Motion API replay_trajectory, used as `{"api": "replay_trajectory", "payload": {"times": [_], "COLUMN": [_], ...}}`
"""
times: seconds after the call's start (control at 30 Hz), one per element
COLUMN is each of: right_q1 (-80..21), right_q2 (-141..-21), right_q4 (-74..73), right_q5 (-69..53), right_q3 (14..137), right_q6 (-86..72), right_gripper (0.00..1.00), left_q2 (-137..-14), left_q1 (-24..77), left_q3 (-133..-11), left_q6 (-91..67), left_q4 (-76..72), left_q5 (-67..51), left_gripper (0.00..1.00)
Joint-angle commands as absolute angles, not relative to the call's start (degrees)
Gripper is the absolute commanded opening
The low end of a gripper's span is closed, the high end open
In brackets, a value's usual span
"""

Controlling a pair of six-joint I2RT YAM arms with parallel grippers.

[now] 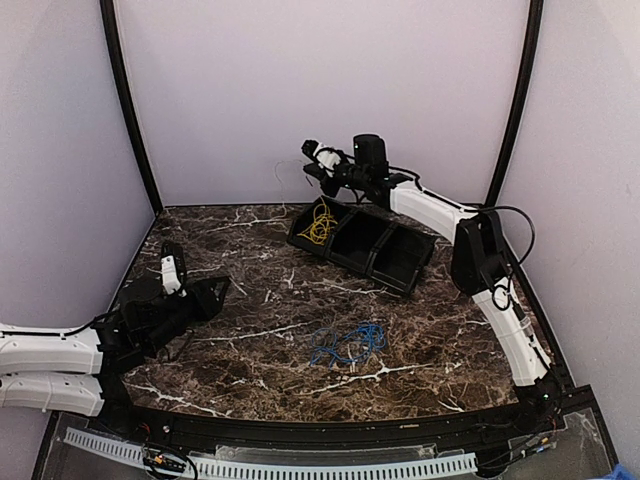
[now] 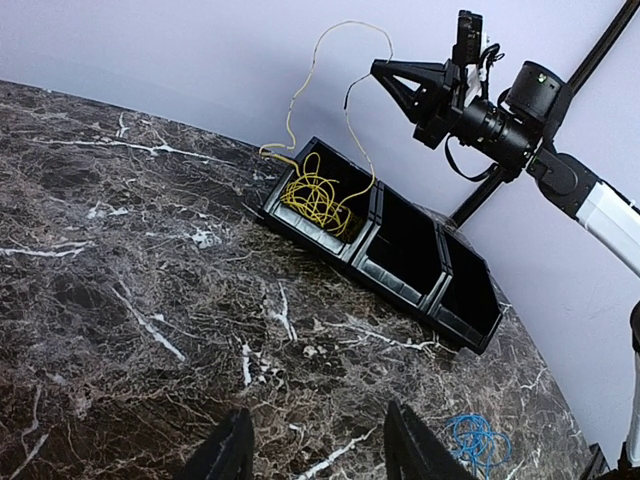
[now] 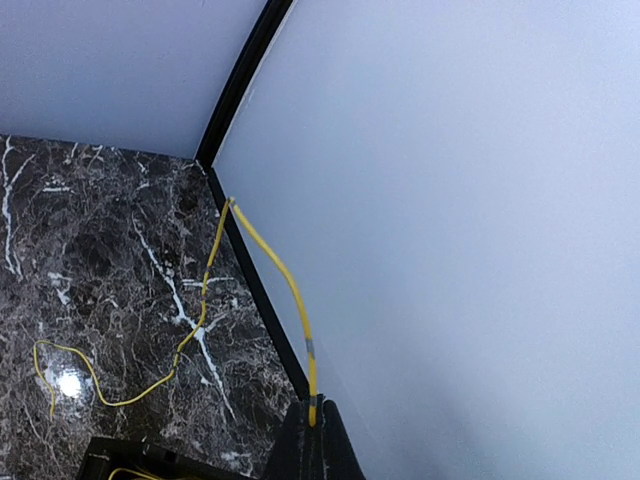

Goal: Untangle the cables

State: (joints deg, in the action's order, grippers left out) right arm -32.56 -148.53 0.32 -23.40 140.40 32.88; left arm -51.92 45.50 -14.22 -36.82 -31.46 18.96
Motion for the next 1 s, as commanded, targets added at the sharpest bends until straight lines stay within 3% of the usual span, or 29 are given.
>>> {"api": "replay_trajectory", "payload": {"times": [0.0, 0.33, 0.63, 0.97], "right_q1": [-32.1, -30.5, -28.5, -28.5], "right_q2": [-149.3, -148.6, -147.6, -147.6], "right_q4": [3.6, 4.3, 5.3, 5.5], "right_q5": [-26.3, -25.4, -27.3, -28.7], "right_q3": [143.0, 135.2, 130.4, 128.8], "right_q6": [28.9, 32.4, 32.8, 33.1], "right_gripper": [0.0, 0.0, 0.0, 0.0], "left_q2": [-55.4, -79.3, -103.8, -112.9], "left_q1": [45.2, 43.6, 35.6, 27.7], "left_q3": [-17.6, -38.4, -61.7, -63.8], "left_q6": [-36.4, -30.0, -35.6, -48.1], "left_q4": [-35.3, -38.9, -34.7, -37.4], "left_q5": [19.6, 22.8, 11.0, 1.0], "left_gripper": [0.48, 0.67, 0.67, 0.65]}}
